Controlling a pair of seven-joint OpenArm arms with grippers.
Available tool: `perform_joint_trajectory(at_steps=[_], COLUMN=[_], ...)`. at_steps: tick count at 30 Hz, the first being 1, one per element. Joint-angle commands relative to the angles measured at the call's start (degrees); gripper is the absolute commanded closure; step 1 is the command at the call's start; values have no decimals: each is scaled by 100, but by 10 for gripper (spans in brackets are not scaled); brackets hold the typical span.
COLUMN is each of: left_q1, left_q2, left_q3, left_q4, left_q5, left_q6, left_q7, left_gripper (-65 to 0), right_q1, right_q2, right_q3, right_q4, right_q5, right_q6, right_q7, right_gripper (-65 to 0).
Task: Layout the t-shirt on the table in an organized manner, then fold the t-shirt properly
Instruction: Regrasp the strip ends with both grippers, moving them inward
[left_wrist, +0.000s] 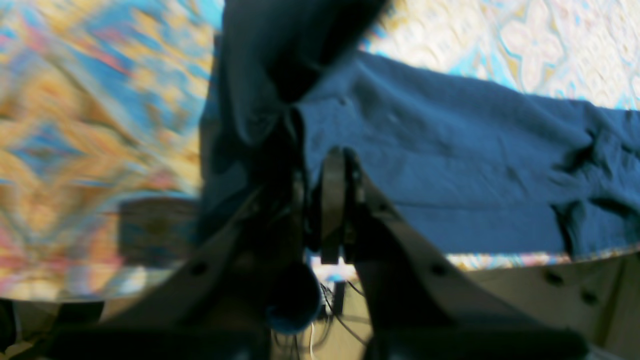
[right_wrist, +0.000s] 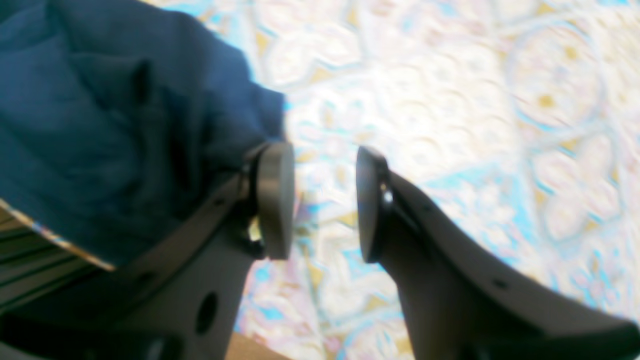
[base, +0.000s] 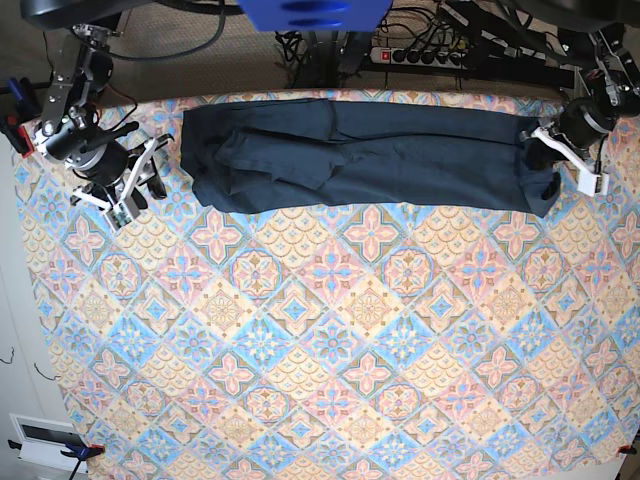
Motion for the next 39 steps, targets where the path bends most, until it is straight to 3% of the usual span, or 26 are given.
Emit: perform_joint_trajectory(at_steps=[1, 4, 10, 24, 28, 33, 36, 39], left_q1=[-36, -45, -256, -546, -441, -344, -335, -247], left_q2=[-62, -9, 439, 465, 131, -326, -572, -704], left_q3=[211, 694, 1046, 2347, 2707, 2628, 2285, 1538], left_q4=[109, 109, 109, 83, 118, 118, 118, 118], left_q5=[-125, -125, -72, 121, -239, -696, -1101, -1611], left_q6=[-24, -15, -15, 20, -7, -7, -15, -15], left_q7=[-81, -107, -98, -72, -72, -81, -81, -89], left_gripper=[0, 0, 0, 0, -123, -284, -341, -348], right_q1=[47, 47, 47, 47, 47, 47, 47, 38], right_q2=[88, 88, 97, 97, 97, 97, 97, 97], right_q3=[88, 202, 440, 695, 695, 695, 695, 695], right_q4=[94, 94, 94, 94, 94, 94, 94, 94], right_q5=[63, 63, 63, 72, 72, 72, 72, 72], right_q6=[6, 6, 6, 6, 6, 6, 6, 6], right_q7=[93, 76, 76, 58, 67, 76, 76, 58], right_gripper=[-198, -198, -198, -199, -199, -199, -199, -199])
